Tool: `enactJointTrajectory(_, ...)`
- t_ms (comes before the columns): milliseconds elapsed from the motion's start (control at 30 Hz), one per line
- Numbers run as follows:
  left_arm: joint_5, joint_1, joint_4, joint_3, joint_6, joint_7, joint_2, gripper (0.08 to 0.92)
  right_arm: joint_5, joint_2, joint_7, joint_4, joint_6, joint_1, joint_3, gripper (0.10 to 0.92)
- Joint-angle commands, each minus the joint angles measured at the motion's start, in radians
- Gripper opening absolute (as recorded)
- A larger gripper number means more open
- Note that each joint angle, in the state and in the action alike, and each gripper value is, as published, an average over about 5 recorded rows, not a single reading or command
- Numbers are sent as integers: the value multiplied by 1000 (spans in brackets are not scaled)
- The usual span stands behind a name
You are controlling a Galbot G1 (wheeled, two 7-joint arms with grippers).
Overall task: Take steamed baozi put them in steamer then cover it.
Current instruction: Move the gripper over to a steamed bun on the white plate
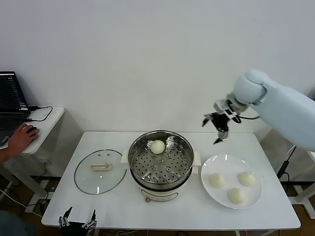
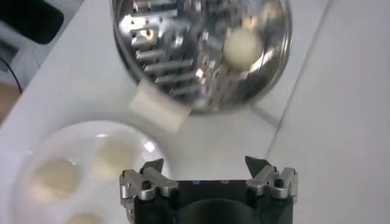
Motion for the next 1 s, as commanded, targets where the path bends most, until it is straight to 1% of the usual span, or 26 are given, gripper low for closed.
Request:
enactJointTrajectory(33, 4, -7, 36, -1, 0, -1, 1, 823, -44, -87, 102, 13, -79, -154, 23, 823)
enactJointTrajectory(333, 7, -11, 41, -1, 13, 5, -7, 823, -71, -46, 164, 35, -105, -326, 60, 823)
enactJointTrajectory(1000, 7, -18, 55, 1, 18, 7, -4, 823, -114, -35, 211, 37, -183, -441, 74, 823)
